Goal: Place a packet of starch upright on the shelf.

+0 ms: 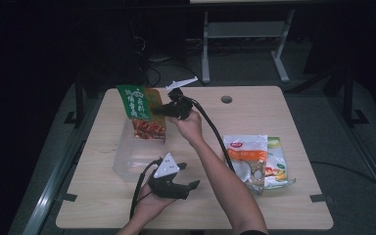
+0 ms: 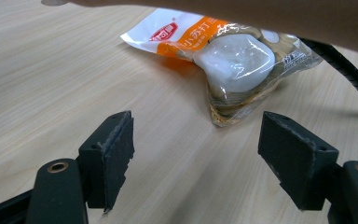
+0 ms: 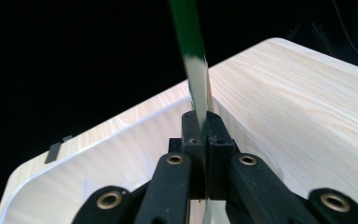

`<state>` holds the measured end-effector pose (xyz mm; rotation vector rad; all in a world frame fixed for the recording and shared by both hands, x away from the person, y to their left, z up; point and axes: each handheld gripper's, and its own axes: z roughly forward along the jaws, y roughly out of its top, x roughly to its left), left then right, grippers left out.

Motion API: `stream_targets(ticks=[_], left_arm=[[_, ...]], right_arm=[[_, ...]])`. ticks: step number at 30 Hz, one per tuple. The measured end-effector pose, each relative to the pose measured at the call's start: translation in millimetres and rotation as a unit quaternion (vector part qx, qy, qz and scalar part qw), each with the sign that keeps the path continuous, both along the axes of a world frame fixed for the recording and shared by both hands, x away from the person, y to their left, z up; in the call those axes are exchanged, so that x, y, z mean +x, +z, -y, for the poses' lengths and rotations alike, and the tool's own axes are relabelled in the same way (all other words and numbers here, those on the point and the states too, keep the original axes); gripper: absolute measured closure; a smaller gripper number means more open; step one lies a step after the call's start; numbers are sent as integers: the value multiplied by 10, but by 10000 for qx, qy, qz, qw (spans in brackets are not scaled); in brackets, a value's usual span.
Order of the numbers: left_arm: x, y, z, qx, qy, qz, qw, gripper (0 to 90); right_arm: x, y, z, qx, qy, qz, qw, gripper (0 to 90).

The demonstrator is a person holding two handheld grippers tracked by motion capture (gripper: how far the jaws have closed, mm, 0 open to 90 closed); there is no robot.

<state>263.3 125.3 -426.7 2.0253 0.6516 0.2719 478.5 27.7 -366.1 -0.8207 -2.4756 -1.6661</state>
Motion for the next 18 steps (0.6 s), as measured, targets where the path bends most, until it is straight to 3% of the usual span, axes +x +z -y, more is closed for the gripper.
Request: stream_targets(ticks=[3, 6, 11, 18], left_arm=[[-4, -3, 11, 28, -19, 20, 10000, 260], [5, -11, 17, 17, -24, 30, 10000, 250], [2, -13, 30, 80, -43, 45, 9999, 246], [2, -16, 45, 67, -51, 22, 10000, 243]], right_arm=[[-4, 26, 29, -130, -94, -31, 9999, 697], [0, 37, 102, -224, -128, -119, 9996, 611], [-34, 97, 287, -145, -211, -169, 9995, 511], [-110, 195, 577, -109, -265, -132, 9995, 443]])
